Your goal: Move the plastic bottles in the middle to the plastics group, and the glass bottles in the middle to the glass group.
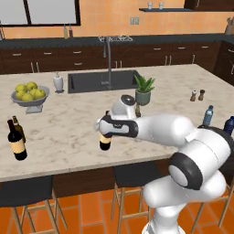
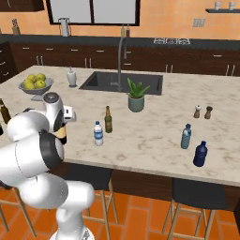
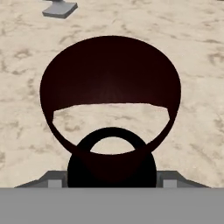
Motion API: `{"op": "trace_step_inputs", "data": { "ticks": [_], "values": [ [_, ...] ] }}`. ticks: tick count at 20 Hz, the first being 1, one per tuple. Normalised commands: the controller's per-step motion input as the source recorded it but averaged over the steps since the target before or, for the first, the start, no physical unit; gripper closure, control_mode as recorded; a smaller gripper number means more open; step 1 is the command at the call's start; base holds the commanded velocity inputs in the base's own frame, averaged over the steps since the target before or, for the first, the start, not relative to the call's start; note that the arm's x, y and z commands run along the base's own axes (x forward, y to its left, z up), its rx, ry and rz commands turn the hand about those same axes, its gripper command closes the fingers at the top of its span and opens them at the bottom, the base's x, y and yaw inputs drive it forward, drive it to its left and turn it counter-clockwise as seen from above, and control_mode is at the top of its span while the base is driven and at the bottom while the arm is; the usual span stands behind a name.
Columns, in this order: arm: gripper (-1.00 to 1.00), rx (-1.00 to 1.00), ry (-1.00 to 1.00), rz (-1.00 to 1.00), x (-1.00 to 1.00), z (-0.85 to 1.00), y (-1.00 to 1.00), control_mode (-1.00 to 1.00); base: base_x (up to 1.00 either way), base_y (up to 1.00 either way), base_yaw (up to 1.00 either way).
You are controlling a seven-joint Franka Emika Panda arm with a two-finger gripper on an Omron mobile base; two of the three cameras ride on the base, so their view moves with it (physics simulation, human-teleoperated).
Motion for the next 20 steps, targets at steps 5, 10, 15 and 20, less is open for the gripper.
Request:
{"op": "trace_step_inputs", "data": {
  "ticks": [5,10,15,20],
  "values": [
    [1.0,-0.05,0.05,0.17,0.0,0.05,1.0,-1.0,0.0,0.0,0.0],
    [1.0,-0.08,0.01,0.11,0.0,0.01,1.0,-1.0,0.0,0.0,0.0],
    [1.0,-0.01,0.0,0.07,0.11,0.19,1.0,-1.0,0.0,0.0,0.0],
    [1.0,0.0,0.0,0.07,0.28,0.13,1.0,-1.0,0.0,0.0,0.0]
  ]
}}
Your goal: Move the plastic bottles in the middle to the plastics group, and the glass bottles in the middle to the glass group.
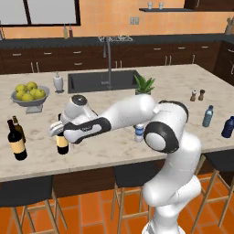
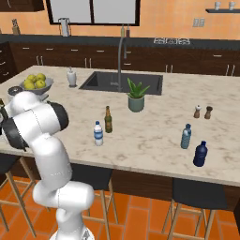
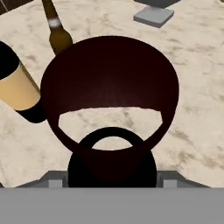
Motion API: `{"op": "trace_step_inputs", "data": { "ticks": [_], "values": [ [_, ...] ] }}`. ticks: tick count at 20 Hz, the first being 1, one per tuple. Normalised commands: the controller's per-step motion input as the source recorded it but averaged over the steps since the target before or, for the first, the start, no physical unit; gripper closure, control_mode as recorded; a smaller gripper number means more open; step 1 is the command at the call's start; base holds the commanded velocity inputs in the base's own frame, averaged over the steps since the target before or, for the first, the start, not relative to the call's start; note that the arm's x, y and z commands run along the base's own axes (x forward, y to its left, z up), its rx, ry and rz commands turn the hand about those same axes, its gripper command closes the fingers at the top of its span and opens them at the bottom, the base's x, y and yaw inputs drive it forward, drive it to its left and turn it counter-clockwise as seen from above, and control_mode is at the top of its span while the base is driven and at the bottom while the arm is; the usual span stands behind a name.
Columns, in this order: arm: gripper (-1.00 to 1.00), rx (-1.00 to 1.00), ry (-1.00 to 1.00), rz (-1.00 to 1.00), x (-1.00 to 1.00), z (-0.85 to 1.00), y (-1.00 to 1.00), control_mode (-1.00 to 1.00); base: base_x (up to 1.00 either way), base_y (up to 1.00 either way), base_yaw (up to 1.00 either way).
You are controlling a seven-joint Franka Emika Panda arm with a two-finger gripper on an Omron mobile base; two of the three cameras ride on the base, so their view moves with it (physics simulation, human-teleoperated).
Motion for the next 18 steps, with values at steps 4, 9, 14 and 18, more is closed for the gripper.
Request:
{"op": "trace_step_inputs", "data": {
  "ticks": [4,9,14,18],
  "values": [
    [1.0,0.0,0.0,0.03,0.33,0.03,0.88,-1.0,0.0,0.0,0.0],
    [1.0,0.0,0.0,0.01,0.2,-0.09,0.7,-1.0,0.0,0.0,0.0],
    [1.0,0.0,0.0,0.0,0.1,-0.04,0.36,-1.0,0.0,0.0,0.0],
    [1.0,0.0,0.02,0.0,0.25,-0.06,0.0,-1.0,0.0,0.0,0.0]
  ]
}}
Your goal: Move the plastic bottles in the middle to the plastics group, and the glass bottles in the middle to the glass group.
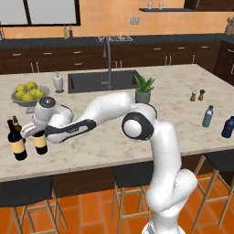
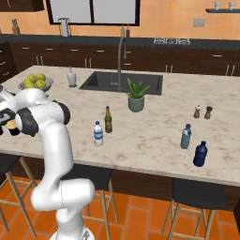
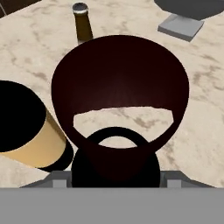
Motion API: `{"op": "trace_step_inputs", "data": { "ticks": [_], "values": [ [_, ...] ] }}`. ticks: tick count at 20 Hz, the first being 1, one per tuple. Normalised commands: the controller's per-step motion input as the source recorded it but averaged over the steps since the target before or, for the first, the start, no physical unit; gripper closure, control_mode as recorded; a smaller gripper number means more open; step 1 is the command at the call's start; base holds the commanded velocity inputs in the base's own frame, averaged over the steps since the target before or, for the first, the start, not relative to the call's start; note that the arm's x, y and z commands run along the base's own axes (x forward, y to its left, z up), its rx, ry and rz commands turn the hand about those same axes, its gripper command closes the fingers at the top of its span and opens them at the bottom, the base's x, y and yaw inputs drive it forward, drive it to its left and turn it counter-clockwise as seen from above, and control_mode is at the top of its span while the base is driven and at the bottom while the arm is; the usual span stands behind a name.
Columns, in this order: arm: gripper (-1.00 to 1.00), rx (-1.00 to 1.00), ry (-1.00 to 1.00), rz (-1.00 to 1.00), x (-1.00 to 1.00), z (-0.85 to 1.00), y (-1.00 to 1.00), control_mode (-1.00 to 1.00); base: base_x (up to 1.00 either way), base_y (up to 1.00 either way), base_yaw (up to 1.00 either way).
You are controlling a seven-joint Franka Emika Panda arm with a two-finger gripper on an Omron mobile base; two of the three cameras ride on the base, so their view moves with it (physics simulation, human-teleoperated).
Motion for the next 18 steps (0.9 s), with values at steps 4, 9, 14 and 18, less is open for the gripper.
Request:
{"op": "trace_step_inputs", "data": {
  "ticks": [4,9,14,18],
  "values": [
    [1.0,0.0,0.0,0.0,0.45,-0.07,0.0,-1.0,0.0,0.0,0.0],
    [1.0,0.0,0.0,0.01,0.26,-0.19,0.11,-1.0,0.0,0.0,0.0],
    [1.0,0.0,0.0,0.01,0.05,-0.53,0.09,-1.0,0.0,0.0,0.0],
    [1.0,0.0,0.0,0.0,0.0,-0.49,0.0,-1.0,0.0,0.0,0.0]
  ]
}}
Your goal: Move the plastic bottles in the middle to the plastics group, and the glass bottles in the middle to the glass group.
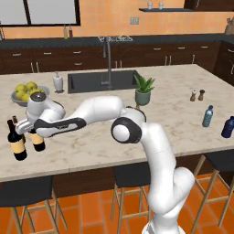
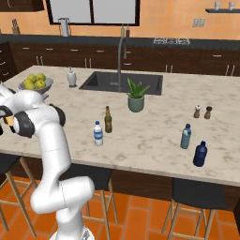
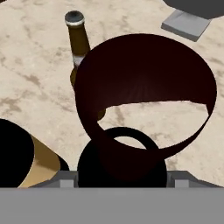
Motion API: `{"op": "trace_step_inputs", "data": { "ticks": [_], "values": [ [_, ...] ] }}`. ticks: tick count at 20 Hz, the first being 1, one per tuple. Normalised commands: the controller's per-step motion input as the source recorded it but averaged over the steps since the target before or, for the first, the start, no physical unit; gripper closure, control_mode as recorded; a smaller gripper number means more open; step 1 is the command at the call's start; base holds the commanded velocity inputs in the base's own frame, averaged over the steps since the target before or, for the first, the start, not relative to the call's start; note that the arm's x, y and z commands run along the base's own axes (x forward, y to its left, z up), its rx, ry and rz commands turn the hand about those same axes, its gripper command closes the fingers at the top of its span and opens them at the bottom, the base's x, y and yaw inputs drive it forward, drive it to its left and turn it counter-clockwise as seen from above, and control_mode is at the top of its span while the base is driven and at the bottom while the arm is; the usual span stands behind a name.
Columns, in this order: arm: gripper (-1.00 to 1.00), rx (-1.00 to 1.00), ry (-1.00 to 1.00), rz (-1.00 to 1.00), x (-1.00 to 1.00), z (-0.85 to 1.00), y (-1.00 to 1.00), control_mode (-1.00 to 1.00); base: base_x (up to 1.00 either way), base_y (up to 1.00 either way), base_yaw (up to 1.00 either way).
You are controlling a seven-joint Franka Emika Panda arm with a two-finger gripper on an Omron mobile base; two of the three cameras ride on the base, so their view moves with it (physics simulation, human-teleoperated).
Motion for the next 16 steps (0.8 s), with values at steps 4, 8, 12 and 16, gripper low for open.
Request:
{"op": "trace_step_inputs", "data": {
  "ticks": [4,8,12,16],
  "values": [
    [1.0,0.02,-0.07,0.05,-0.07,0.0,0.0,-1.0,0.0,0.0,0.0],
    [1.0,0.12,0.0,0.08,0.0,0.0,-0.03,-1.0,0.0,0.0,0.0],
    [1.0,0.04,0.0,0.03,0.0,-0.01,0.0,-1.0,0.0,0.0,0.0],
    [1.0,0.0,0.0,0.0,-0.01,-0.19,0.0,-1.0,0.0,0.0,0.0]
  ]
}}
